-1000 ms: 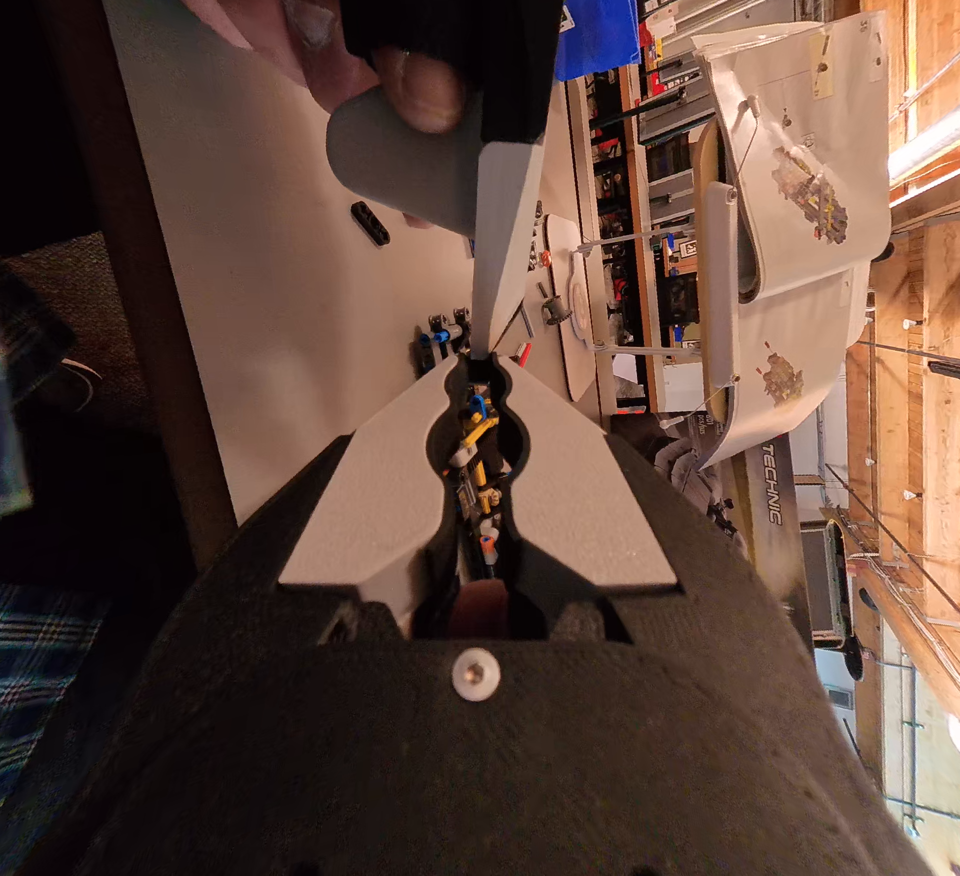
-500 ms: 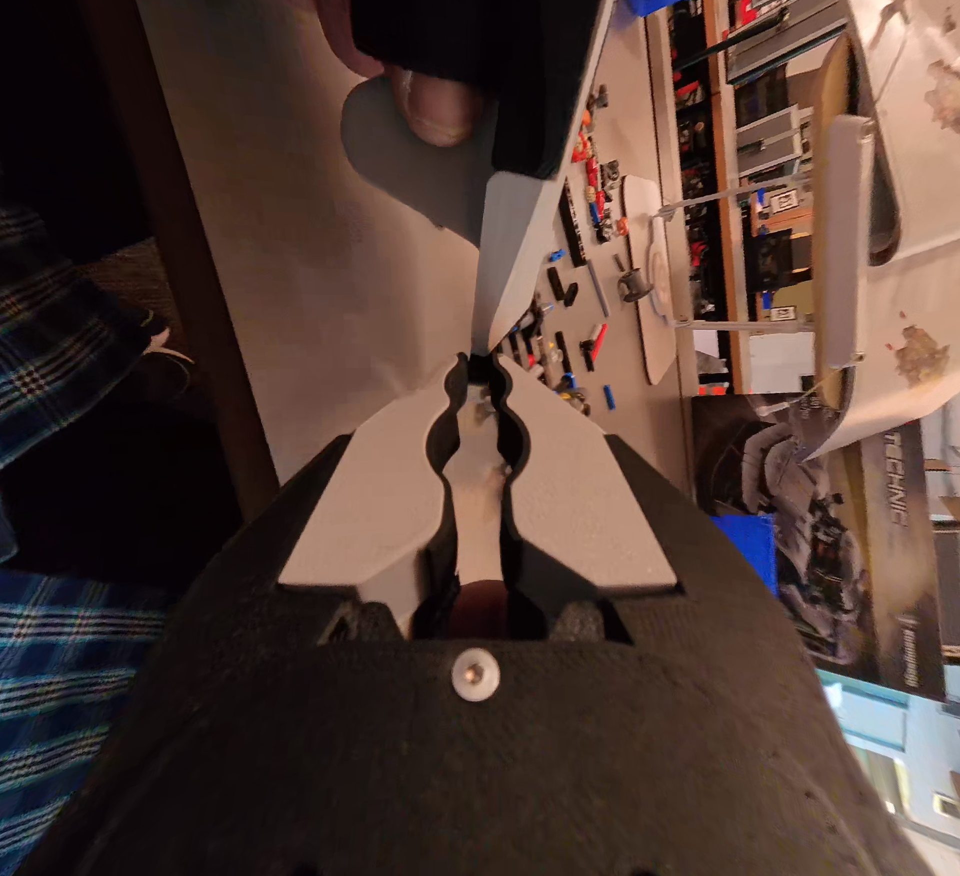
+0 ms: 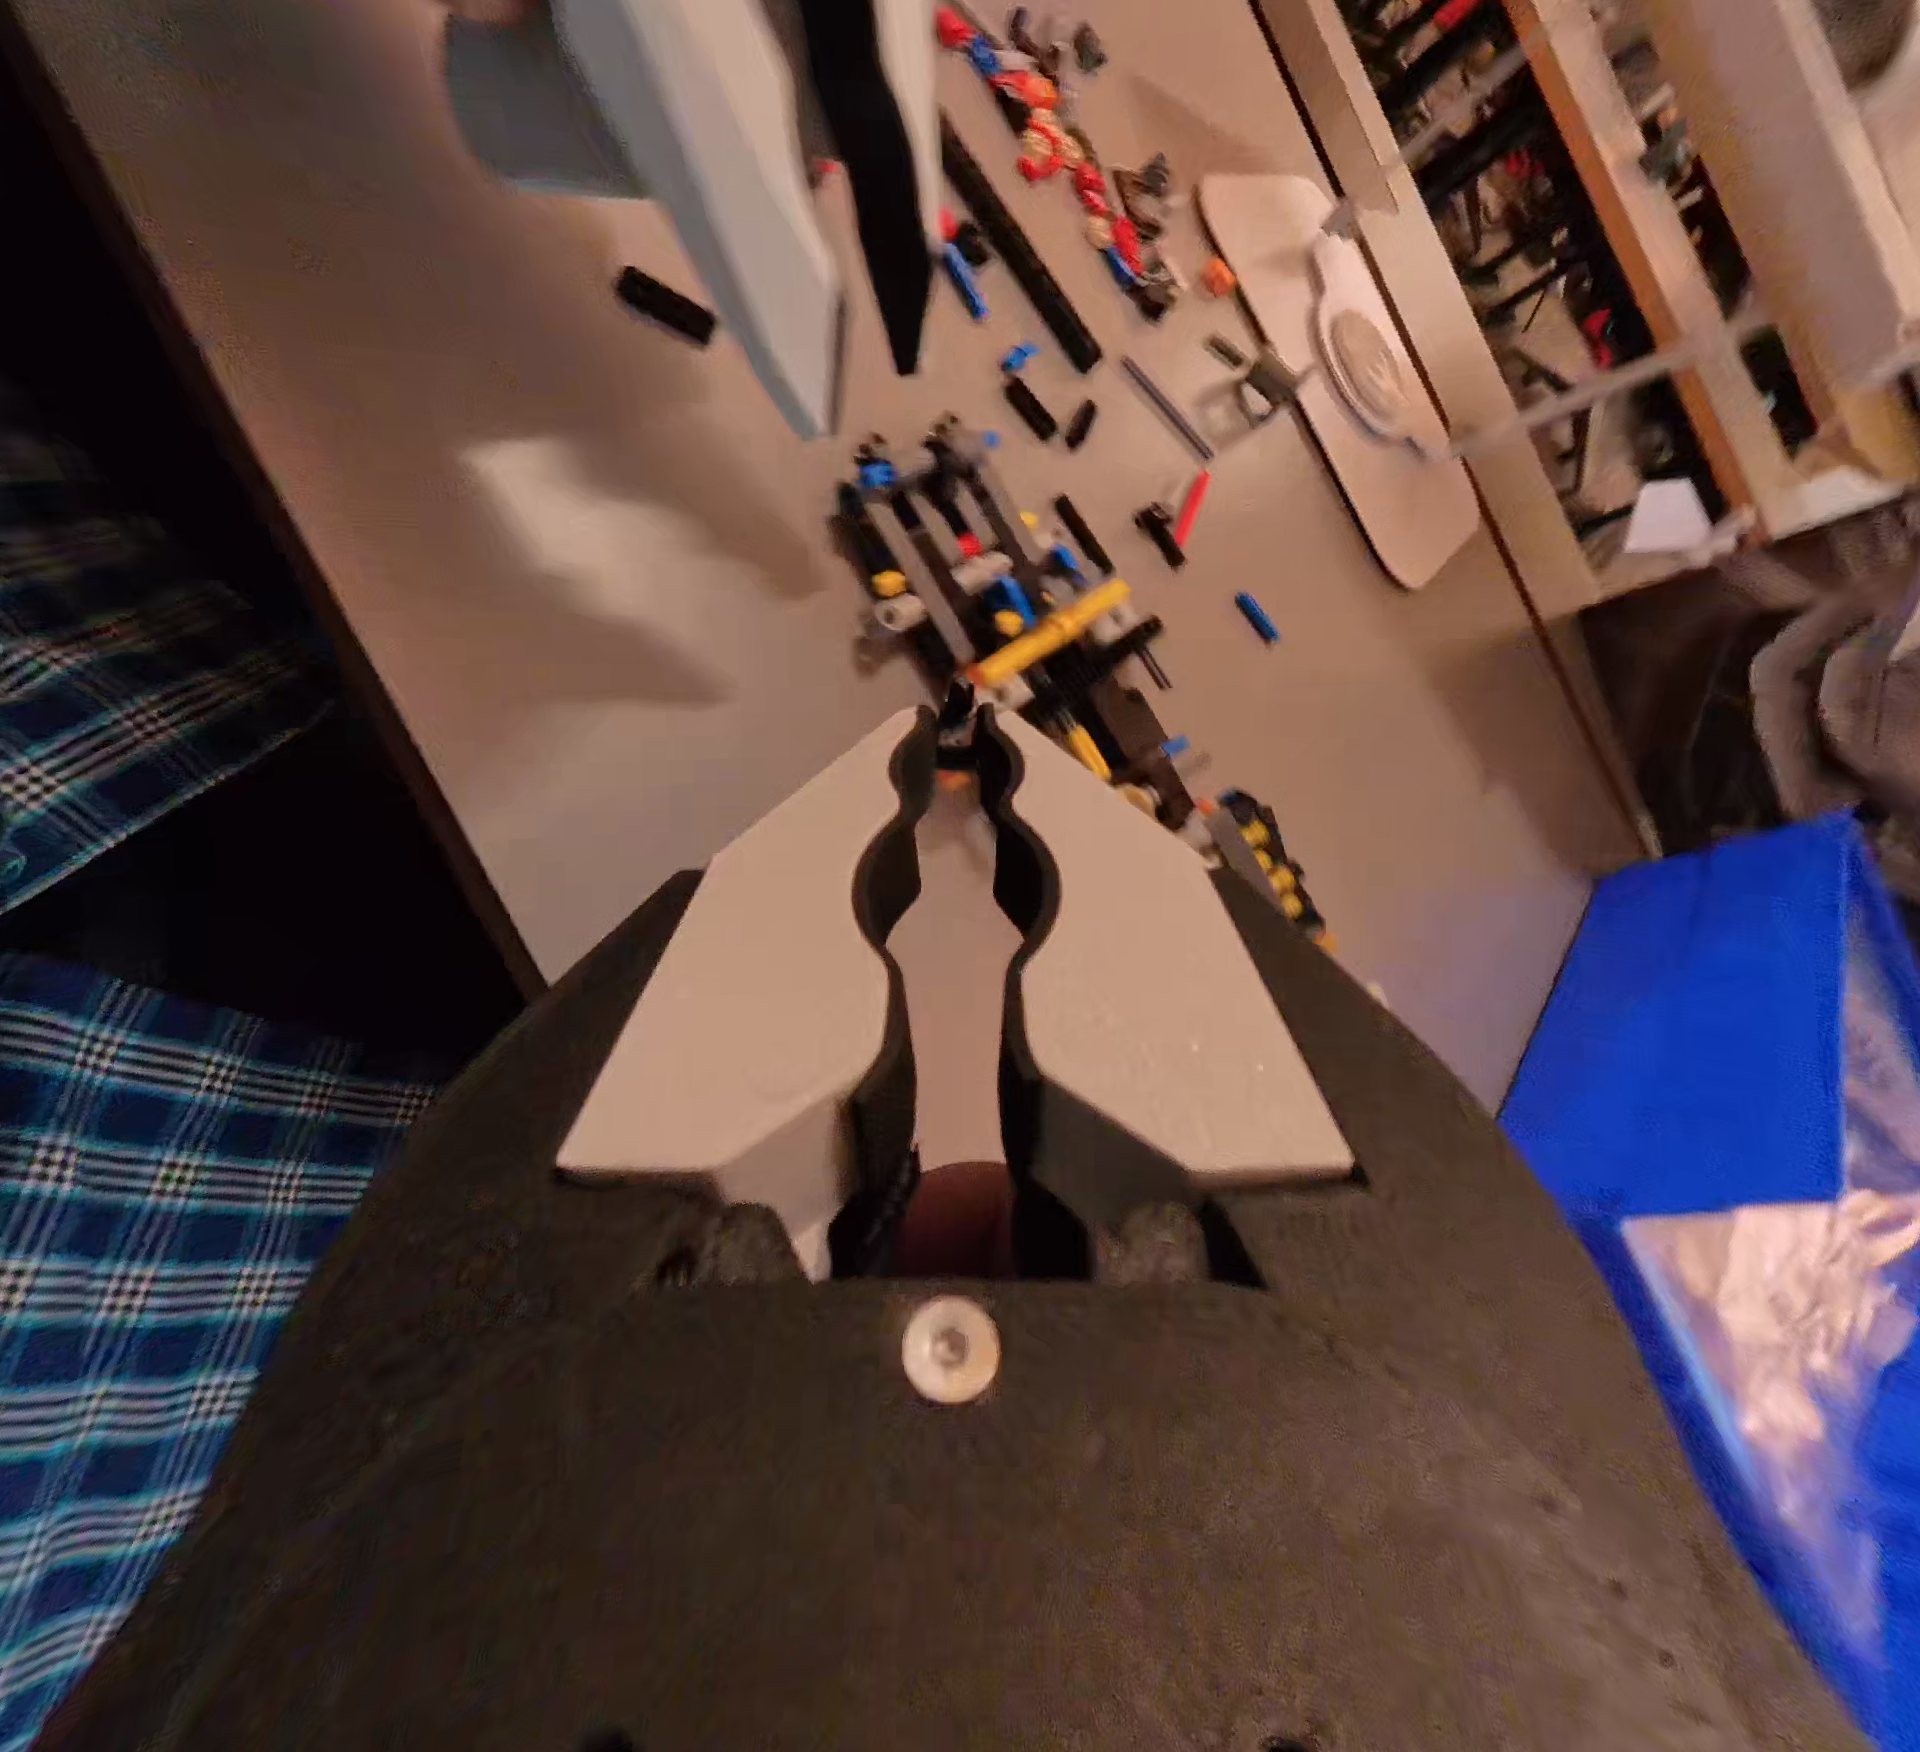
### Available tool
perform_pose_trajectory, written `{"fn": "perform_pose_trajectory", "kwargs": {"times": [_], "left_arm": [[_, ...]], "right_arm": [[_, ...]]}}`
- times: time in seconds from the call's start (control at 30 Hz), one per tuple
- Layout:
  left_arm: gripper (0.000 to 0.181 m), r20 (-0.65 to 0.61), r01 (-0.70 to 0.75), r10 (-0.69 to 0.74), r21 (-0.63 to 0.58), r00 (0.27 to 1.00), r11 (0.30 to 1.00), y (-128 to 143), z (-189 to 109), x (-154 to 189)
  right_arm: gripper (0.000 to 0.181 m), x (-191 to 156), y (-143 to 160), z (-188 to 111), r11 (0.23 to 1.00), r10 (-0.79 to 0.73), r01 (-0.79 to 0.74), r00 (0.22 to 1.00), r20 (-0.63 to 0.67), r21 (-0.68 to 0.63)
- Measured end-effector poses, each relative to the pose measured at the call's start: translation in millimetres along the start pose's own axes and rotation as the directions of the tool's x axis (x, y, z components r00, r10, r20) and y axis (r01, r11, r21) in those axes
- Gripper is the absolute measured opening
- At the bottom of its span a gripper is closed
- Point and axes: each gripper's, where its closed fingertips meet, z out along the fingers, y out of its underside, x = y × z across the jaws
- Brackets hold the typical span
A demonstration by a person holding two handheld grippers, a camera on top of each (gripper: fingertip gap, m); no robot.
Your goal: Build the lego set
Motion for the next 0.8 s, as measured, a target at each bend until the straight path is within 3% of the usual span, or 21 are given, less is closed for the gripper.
{"fn": "perform_pose_trajectory", "kwargs": {"times": [0.03, 0.27, 0.4, 0.8], "left_arm": [[0.035, 0.021, -0.017, 0.018, -0.01, 1.0, 1.0, -0.2, 1.1, -4.2], [0.04, 0.178, -0.184, 0.21, -0.154, 0.961, 0.971, 8.9, 19.1, -40.0], [0.04, 0.191, -0.212, 0.251, -0.204, 0.949, 0.956, 12.7, 28.7, -46.8], [0.037, 0.237, -0.196, 0.25, -0.23, 0.939, 0.953, 12.3, 34.2, -67.4]], "right_arm": [[0.006, 9.9, 4.9, -5.7, 0.998, 0.057, -0.057, 0.998, -0.002, 0.008], [0.006, 69.3, 51.5, -35.1, 0.953, 0.304, -0.303, 0.951, -0.066, 0.017], [0.006, 90.8, 77.9, -36.3, 0.917, 0.397, -0.398, 0.912, -0.1, 0.006], [0.006, 100.6, 126.8, -5.9, 0.862, 0.495, -0.5, 0.865, -0.08, -0.078]]}}
